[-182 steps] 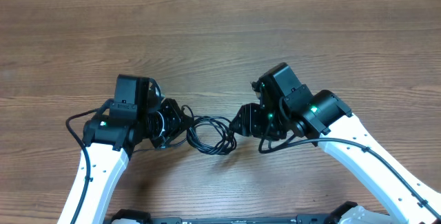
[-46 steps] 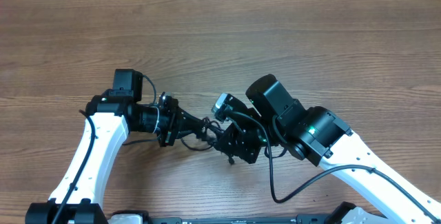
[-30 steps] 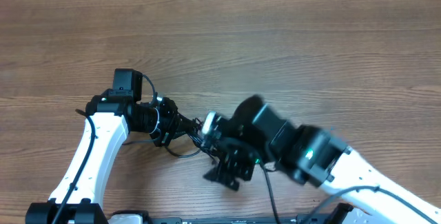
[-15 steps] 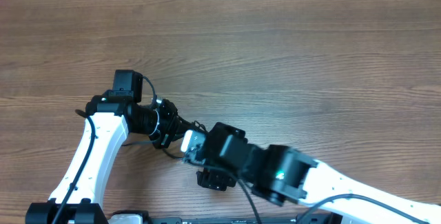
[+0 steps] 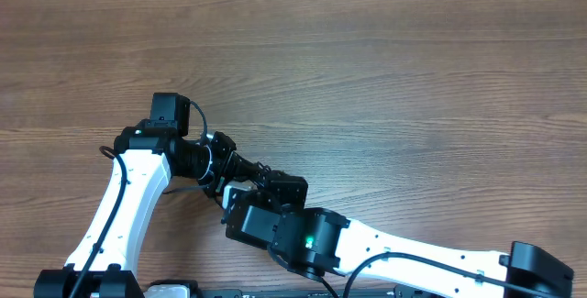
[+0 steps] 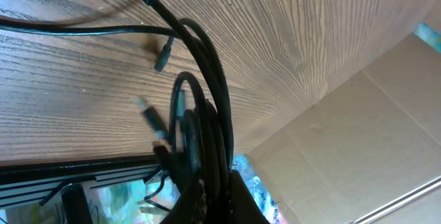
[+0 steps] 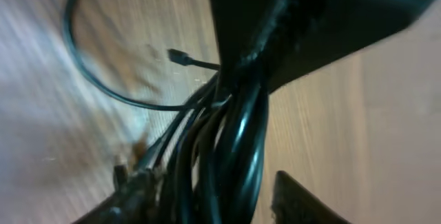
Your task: Untangle cables
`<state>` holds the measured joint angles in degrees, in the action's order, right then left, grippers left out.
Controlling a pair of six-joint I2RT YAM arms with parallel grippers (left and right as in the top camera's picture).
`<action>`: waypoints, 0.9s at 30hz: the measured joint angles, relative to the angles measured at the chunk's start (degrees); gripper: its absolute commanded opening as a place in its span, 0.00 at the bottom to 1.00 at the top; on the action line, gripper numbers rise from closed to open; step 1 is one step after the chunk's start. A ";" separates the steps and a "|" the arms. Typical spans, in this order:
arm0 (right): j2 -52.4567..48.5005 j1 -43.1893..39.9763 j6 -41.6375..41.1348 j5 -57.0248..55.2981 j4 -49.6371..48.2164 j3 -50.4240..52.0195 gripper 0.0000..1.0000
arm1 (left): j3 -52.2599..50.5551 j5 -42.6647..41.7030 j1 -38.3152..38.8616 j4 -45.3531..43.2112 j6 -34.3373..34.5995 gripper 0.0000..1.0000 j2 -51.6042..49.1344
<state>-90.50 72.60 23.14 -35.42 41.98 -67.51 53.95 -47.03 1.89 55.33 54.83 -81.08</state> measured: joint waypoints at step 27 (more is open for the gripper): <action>2.75 -7.63 -23.39 13.46 2.49 0.00 0.04 | 0.00 -8.55 -0.76 -8.76 3.56 0.04 -14.10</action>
<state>-87.74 64.97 -0.25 -21.96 44.47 -67.51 53.95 -55.57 1.13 46.57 58.39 -95.18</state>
